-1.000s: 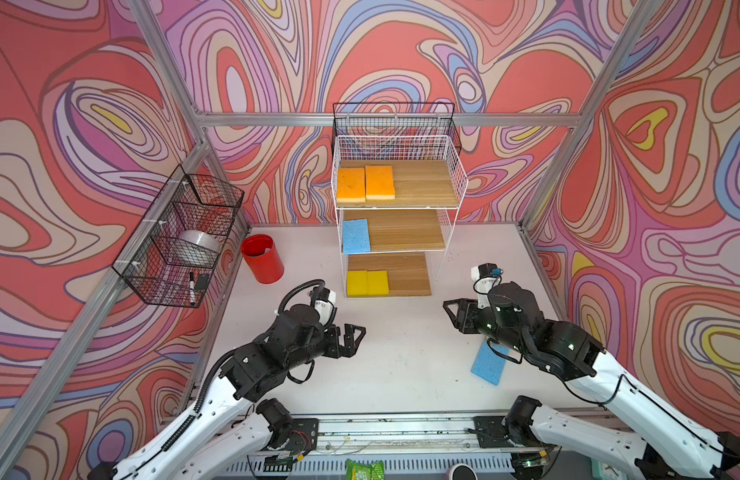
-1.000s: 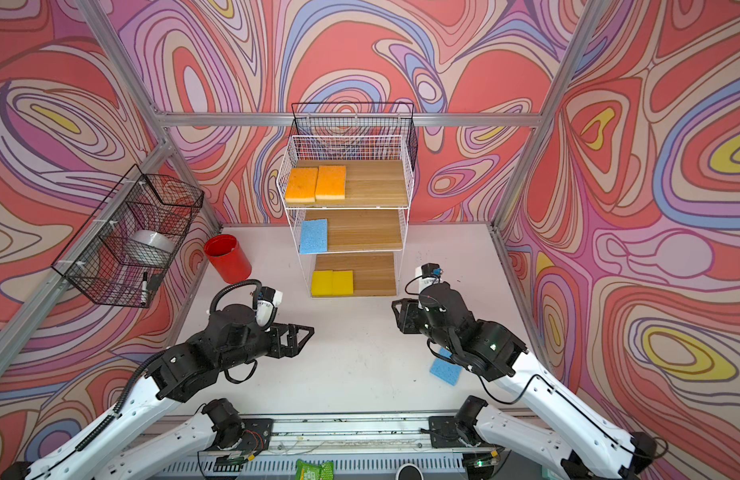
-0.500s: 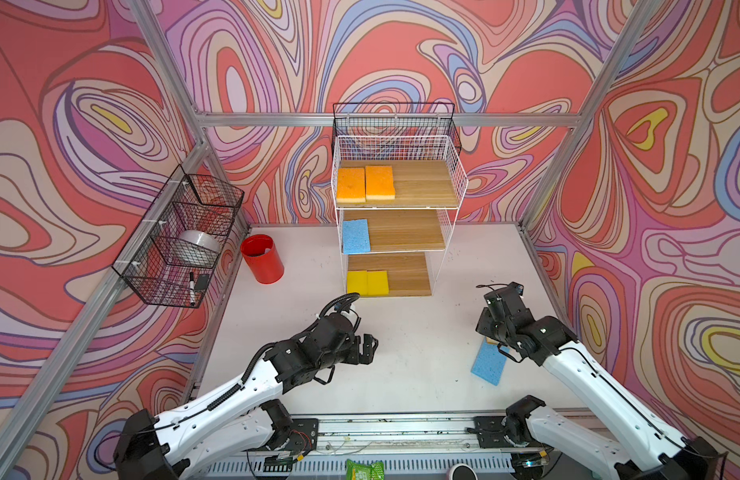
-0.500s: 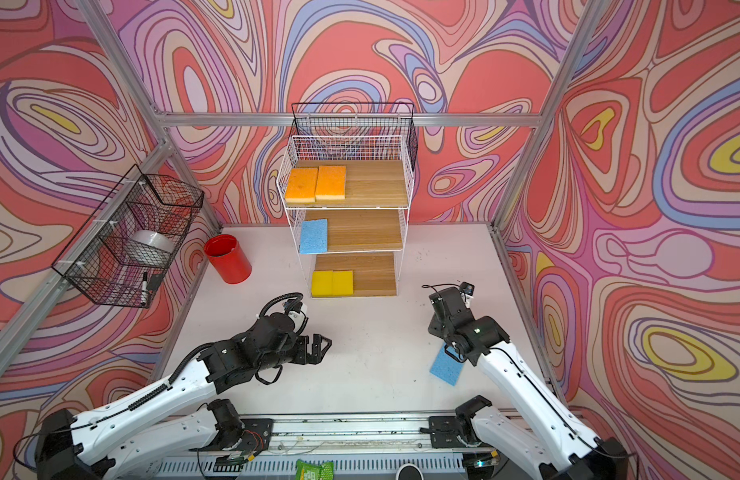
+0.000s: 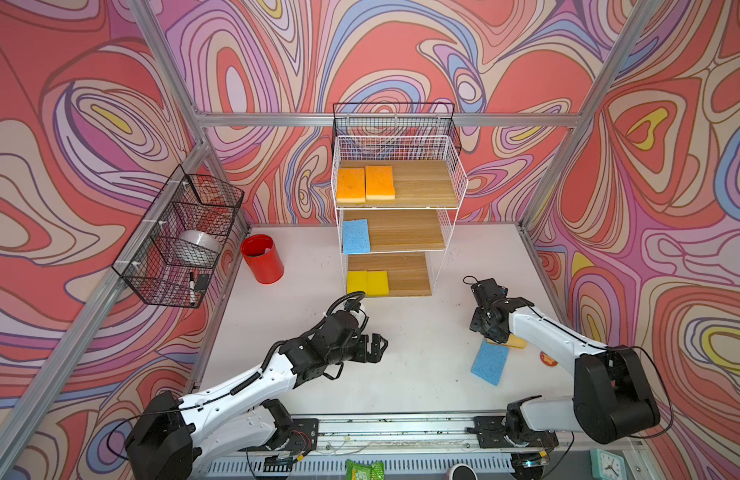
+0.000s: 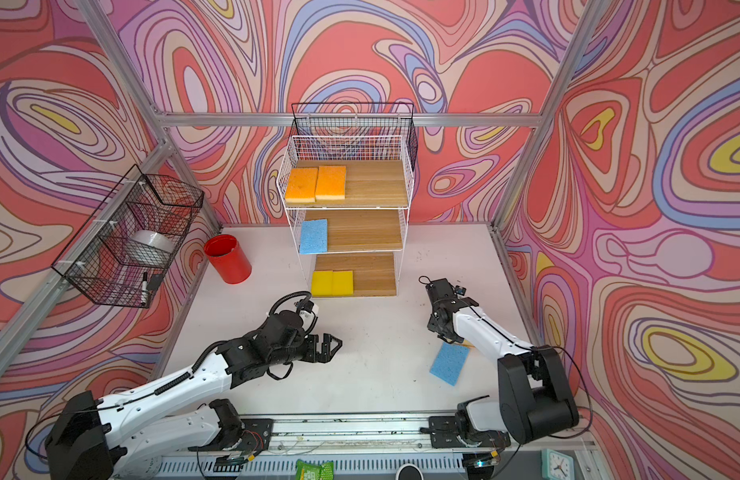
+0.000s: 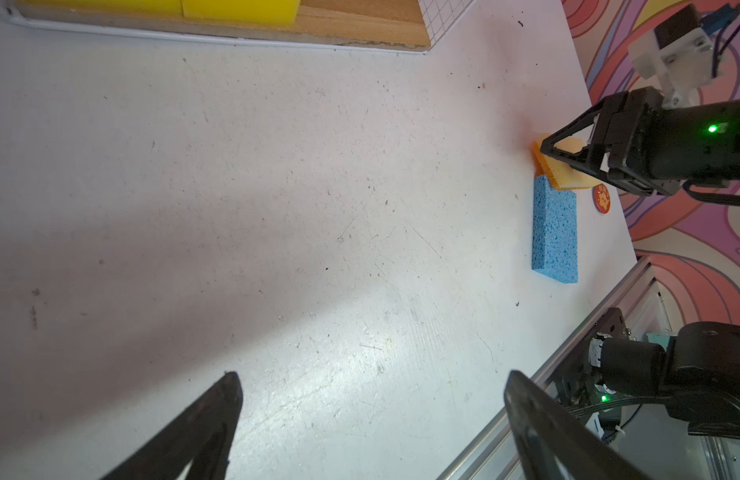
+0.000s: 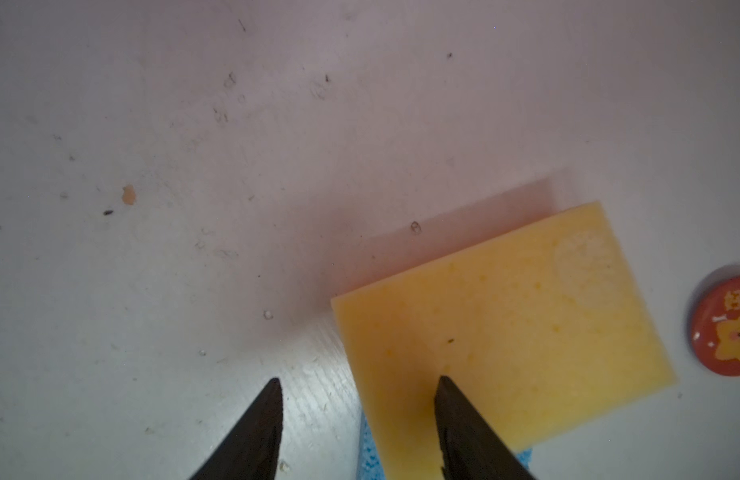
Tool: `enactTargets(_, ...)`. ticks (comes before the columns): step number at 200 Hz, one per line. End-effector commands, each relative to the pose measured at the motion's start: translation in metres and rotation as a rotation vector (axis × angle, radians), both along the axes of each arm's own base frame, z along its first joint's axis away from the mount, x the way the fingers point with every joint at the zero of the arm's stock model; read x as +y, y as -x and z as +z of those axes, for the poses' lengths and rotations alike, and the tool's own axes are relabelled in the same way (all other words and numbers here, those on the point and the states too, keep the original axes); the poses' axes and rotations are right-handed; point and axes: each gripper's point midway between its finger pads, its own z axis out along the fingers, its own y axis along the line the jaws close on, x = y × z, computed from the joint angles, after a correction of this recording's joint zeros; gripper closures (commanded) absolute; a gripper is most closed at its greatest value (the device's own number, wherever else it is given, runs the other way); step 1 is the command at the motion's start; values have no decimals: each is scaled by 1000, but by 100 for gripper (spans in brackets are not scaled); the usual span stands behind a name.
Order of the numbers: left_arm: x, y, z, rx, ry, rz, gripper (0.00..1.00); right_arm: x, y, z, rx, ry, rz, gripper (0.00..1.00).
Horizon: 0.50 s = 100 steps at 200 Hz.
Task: Place and organize the cleaning sponges onto the shelf
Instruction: 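Lower the right gripper onto the yellow-orange sponge on the blue sponge and grasp it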
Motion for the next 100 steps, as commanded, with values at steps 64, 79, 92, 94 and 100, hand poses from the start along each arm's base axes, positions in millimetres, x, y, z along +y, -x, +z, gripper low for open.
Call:
enactTargets(64, 6, -2, 12, -14, 49, 24, 0, 3, -6, -13, -6, -26, 1, 83)
enactTargets(79, 9, -1, 17, -19, 50, 35, 1, 4, -6, -8, -19, -30, 10, 92)
enactTargets(92, 13, 1, 23, -24, 57, 46, 0, 5, -6, -1, -37, -35, 20, 99)
enactTargets(94, 14, 1, 24, -26, 57, 48, 1, 5, -6, 0, -40, -35, 20, 100)
enactTargets(100, 17, 3, 25, -24, 54, 54, 1, 5, -6, 4, -49, -36, 27, 100)
